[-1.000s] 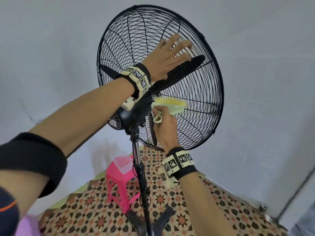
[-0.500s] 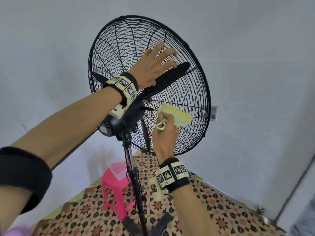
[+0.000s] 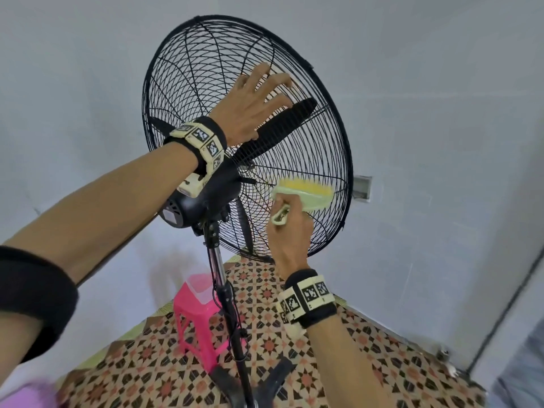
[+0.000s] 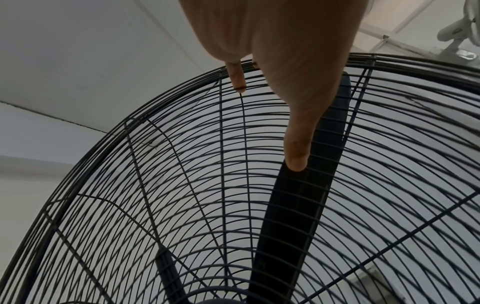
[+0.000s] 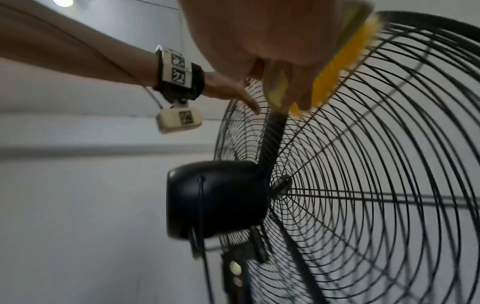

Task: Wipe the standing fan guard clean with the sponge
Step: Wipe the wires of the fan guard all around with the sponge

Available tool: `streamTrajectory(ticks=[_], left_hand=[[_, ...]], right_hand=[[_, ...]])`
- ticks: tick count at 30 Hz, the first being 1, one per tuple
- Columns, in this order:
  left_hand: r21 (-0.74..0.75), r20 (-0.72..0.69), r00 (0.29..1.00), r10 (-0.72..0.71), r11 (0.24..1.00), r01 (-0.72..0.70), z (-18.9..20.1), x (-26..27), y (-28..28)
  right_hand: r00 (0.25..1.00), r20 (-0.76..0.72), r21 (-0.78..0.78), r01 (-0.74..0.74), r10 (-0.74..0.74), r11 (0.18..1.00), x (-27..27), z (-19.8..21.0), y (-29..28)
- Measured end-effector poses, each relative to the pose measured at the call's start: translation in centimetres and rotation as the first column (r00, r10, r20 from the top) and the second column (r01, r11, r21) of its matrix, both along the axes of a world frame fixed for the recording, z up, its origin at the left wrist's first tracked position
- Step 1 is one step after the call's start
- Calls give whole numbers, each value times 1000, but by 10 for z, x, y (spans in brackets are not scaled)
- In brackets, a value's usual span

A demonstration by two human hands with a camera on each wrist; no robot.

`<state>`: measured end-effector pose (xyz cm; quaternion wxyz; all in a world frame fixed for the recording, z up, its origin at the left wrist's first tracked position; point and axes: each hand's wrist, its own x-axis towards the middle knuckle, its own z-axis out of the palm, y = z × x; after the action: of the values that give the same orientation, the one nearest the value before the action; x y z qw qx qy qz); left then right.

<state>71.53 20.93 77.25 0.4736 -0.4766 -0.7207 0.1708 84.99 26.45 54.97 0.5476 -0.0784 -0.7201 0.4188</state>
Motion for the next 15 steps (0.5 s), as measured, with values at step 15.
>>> streamTrajectory(ticks=[15], left_hand=[[-35, -12, 996, 92, 995, -92, -1, 7, 8]], right_hand=[[926, 308, 272, -307, 219, 912, -28, 6, 3]])
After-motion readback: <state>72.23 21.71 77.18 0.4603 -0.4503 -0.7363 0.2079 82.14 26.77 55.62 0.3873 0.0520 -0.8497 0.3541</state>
